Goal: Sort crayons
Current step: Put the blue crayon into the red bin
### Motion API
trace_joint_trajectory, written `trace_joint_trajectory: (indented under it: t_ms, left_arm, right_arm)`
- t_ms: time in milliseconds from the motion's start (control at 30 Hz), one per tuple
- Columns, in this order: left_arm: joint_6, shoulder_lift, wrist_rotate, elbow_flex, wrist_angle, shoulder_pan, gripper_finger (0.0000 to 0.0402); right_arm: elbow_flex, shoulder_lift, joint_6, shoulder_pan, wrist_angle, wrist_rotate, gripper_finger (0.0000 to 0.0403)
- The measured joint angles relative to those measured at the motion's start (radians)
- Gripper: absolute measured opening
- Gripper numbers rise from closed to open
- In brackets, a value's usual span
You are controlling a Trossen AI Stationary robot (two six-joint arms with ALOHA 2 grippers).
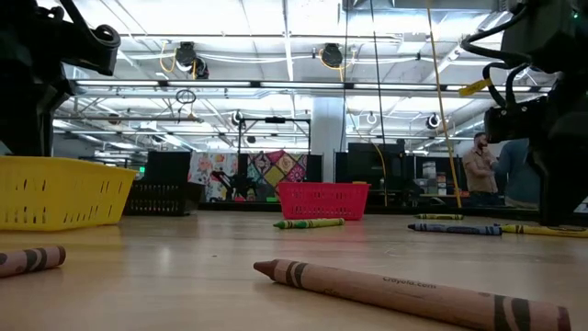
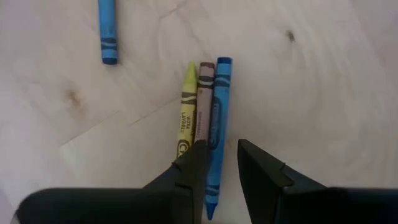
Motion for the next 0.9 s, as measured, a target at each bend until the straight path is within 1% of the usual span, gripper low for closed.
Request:
trace_joint_trajectory:
  t_ms: [200,400,567,733,900]
  left_arm:
    - [0.0,0.0,0.0,0.0,0.001,0.0,0.0064]
    - [0.0,0.0,0.0,0.0,0.001,0.0,0.0064]
    - [0.0,0.0,0.0,0.0,0.001,0.0,0.0064]
    - [0.0,0.0,0.0,0.0,0.002,0.0,0.0064]
    - [0.0,0.0,0.0,0.0,0.003,0.0,0.0064]
  right_arm:
    - [-0.003,0.002,0.017,-0.002,-0.023,0.063,0.008]
    - [-0.003,0.003,0.025,-0.002,-0.032,0.071,0.0079]
    - [-0.003,0.014,0.026,-0.003,-0.033,0.096,0.0059]
    - [0.002,0.071,0.026,-0.003,-0.029,0.1,0.0032]
    - [0.003,0.152,0.026,-0.002,-0.045,0.102,0.0028]
